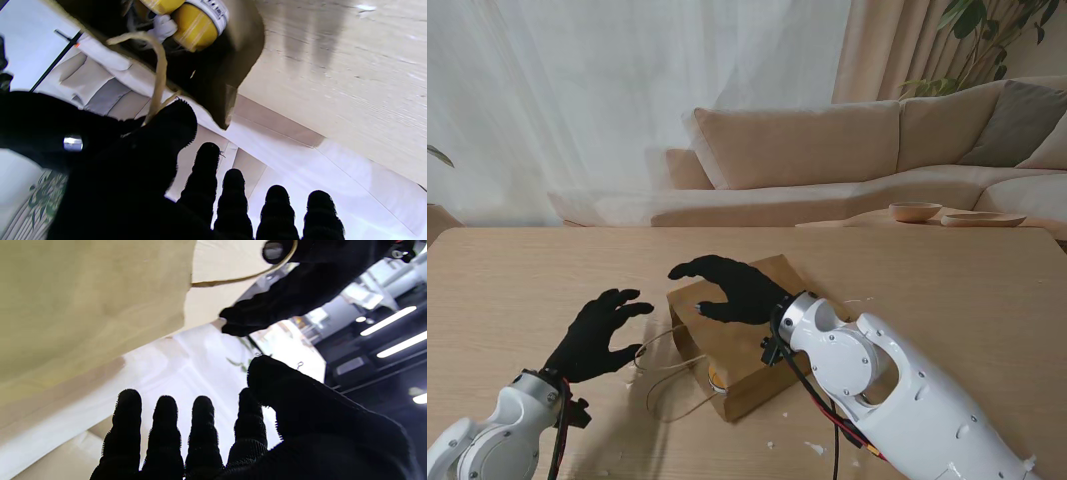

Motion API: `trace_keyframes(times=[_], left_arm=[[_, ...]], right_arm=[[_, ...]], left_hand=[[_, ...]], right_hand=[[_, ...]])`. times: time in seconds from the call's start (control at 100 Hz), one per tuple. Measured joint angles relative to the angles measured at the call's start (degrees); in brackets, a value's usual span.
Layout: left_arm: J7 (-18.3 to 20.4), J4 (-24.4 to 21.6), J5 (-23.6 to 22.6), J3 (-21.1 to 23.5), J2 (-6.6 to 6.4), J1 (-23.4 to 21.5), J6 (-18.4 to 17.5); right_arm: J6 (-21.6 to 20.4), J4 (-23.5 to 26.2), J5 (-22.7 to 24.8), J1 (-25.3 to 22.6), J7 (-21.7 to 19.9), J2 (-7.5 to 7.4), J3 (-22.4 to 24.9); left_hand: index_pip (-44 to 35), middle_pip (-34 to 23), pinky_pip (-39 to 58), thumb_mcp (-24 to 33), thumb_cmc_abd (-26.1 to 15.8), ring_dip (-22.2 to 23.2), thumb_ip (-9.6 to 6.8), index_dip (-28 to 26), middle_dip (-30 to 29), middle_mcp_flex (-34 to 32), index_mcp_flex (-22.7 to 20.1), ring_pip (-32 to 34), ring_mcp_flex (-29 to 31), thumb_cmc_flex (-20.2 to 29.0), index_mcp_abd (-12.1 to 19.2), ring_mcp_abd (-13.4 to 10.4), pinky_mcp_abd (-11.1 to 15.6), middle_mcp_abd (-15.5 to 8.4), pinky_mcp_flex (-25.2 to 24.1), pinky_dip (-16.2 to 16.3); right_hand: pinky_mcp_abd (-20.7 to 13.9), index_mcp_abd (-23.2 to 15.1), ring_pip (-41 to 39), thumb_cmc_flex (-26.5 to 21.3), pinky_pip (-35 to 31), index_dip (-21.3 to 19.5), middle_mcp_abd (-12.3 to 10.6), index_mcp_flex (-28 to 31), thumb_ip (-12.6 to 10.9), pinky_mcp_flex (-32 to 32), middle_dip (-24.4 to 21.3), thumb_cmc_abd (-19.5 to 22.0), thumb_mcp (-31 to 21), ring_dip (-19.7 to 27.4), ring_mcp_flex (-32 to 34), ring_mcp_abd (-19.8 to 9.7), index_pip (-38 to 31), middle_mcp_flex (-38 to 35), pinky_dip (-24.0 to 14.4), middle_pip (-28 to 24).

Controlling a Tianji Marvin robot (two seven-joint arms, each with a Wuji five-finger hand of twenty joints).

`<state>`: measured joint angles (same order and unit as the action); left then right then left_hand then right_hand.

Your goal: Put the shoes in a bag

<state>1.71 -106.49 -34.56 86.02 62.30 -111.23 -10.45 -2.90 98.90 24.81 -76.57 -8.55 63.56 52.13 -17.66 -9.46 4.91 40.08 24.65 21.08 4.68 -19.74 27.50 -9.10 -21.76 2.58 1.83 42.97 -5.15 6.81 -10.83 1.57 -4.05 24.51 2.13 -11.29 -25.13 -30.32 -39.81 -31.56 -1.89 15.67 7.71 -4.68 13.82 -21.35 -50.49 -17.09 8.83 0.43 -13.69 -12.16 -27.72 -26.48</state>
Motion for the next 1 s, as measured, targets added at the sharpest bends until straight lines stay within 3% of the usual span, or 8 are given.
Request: trace_keyframes(times=[0.08,0.15,0.19,0.32,0.62,0.79,0.82,1.0], left_arm=[[0.5,0.0,3.1,-0.1,0.01,0.2,-0.7],[1.8,-0.3,4.7,-0.1,0.01,0.0,-1.2],[2.2,-0.6,5.2,-0.1,0.01,-0.2,-1.8],[2.1,-2.6,8.1,0.6,0.13,-2.6,-4.8],[-0.2,-6.6,5.1,4.9,0.8,-9.1,-9.8],[0.4,-7.3,6.4,4.3,0.55,-10.3,-8.5],[0.9,-7.3,7.2,3.9,0.44,-10.3,-7.8],[0.9,-6.8,11.4,0.1,0.26,-10.0,-6.0]], right_arm=[[2.3,2.4,1.2,-2.8,1.3,-0.16,1.7],[3.8,4.2,2.3,-5.6,5.0,-0.17,2.5],[4.5,5.0,3.2,-7.2,7.1,-0.12,2.8],[5.9,7.1,4.6,-12.3,10.8,0.35,3.6],[5.3,8.5,4.3,-20.1,17.8,1.52,3.5],[5.4,8.9,4.9,-22.4,19.9,1.77,2.5],[5.5,8.8,4.9,-22.7,20.5,1.84,2.2],[6.0,8.4,5.3,-24.4,24.8,2.65,1.2]], left_hand=[[0.4,0.0,-0.3,-0.1,-0.1,-1.4,0.0,0.6,-0.7,0.0,0.0,0.0,0.0,-1.9,0.1,0.0,0.0,0.0,0.1,-1.3],[0.5,0.0,-0.7,-0.3,-0.6,-2.7,0.0,1.1,-1.3,0.0,0.0,0.0,0.0,-2.5,0.1,0.0,0.0,0.1,0.1,-2.7],[0.5,0.0,-0.8,-1.0,-0.6,-2.7,0.0,1.3,-1.3,0.0,0.0,0.0,0.0,-2.5,0.1,0.0,0.0,0.2,0.1,-3.2],[1.1,0.0,-0.8,-2.1,-1.3,-2.7,0.0,1.9,-1.3,-0.4,0.0,0.0,0.0,-3.1,0.1,0.0,-0.1,0.6,0.1,-3.9],[1.2,-0.8,-0.8,-2.4,-2.9,-1.9,0.0,2.2,-2.0,-0.6,0.0,0.0,0.0,-0.8,-0.5,0.1,-0.9,1.4,0.1,-3.9],[1.7,-0.9,-0.8,-3.9,-3.4,-1.9,0.0,2.8,-3.5,-0.6,0.0,0.0,0.0,-0.9,-0.5,0.2,-0.9,1.6,0.1,-4.6],[1.9,-0.9,-0.9,-3.9,-3.5,-2.1,0.0,3.2,-4.3,-0.6,0.0,-0.1,0.0,-0.9,-0.5,0.2,-0.9,1.6,0.1,-5.3],[4.0,2.1,-3.7,-7.6,-6.9,-10.9,0.0,5.8,-8.8,-0.6,0.0,-2.1,0.0,-3.1,-0.1,-1.4,-0.7,1.6,0.8,-12.1]], right_hand=[[0.1,0.8,1.3,3.1,1.4,-1.6,0.0,-1.3,0.0,0.4,-0.3,0.1,2.6,0.8,0.0,0.0,2.6,0.0,-0.5,1.4],[0.2,1.6,1.7,5.6,2.1,-2.9,0.0,-1.3,0.0,0.4,-0.3,0.4,5.0,0.9,0.0,0.0,3.6,0.0,-1.0,1.4],[0.4,2.0,1.7,5.8,2.6,-3.5,0.0,-1.1,-1.1,0.4,-0.3,0.4,6.5,0.9,0.0,0.0,3.6,0.0,-1.3,1.4],[1.0,3.2,1.6,6.3,3.5,-4.3,0.0,-0.4,-1.1,0.4,0.9,2.4,9.5,0.9,0.0,0.2,3.6,0.0,-2.3,-0.7],[1.5,4.6,1.1,6.3,4.3,-4.3,0.0,0.2,-1.1,0.4,1.3,3.7,10.5,0.9,0.0,0.7,3.5,0.0,-2.6,-1.7],[1.5,5.1,3.9,6.3,6.2,-4.3,0.0,0.1,-1.1,0.6,0.6,5.9,12.7,1.9,0.0,0.8,3.5,0.0,-3.2,-1.0],[1.5,5.1,4.9,6.3,6.7,-4.3,0.0,0.0,-2.8,1.1,0.4,6.5,13.3,2.4,0.0,0.8,3.5,0.0,-3.3,-0.3],[1.5,5.1,10.1,6.3,10.8,-3.7,0.0,-1.4,-2.8,2.5,-0.9,8.0,14.6,4.4,0.0,0.8,4.2,0.0,-3.9,3.0]])
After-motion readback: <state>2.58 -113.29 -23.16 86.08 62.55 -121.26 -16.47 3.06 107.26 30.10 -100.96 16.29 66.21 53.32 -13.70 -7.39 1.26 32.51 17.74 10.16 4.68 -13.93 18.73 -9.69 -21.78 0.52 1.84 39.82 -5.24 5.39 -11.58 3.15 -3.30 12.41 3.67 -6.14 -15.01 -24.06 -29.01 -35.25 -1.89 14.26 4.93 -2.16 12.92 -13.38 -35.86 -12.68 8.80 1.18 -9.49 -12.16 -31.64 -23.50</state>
